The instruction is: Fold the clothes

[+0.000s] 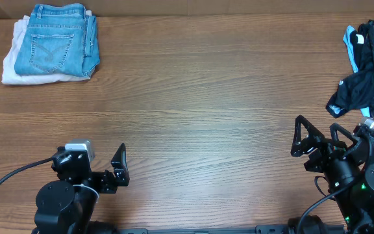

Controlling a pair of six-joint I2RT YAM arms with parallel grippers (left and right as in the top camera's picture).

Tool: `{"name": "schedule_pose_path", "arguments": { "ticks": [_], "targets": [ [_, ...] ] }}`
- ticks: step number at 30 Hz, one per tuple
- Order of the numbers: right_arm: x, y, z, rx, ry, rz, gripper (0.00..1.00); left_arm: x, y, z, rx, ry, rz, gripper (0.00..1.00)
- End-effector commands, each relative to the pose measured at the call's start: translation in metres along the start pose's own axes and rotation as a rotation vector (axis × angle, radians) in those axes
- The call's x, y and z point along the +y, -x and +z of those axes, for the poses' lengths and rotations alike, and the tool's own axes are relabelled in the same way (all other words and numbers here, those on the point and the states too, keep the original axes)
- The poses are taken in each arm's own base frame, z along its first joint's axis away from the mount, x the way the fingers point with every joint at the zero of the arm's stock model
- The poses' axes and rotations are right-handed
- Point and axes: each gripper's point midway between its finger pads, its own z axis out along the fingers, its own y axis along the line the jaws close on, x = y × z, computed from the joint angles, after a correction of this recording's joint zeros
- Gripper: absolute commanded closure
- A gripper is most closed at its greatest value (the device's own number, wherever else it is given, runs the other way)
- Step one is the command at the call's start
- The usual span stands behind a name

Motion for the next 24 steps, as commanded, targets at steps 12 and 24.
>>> {"name": "schedule_pose_path", "arguments": {
  "ticks": [12,24],
  "targets": [
    [-0.003,0.000,0.001,-0.003,-0.014,0.010,0.00,0.014,-0.057,-0.006,0.231,0.062,0.001,0.00],
    [-0.011,-0.006,-0.001,0.017,-0.053,-0.005,0.00,0.019,-0.083,-0.014,0.342,0.085,0.001,0.00]
  ]
}}
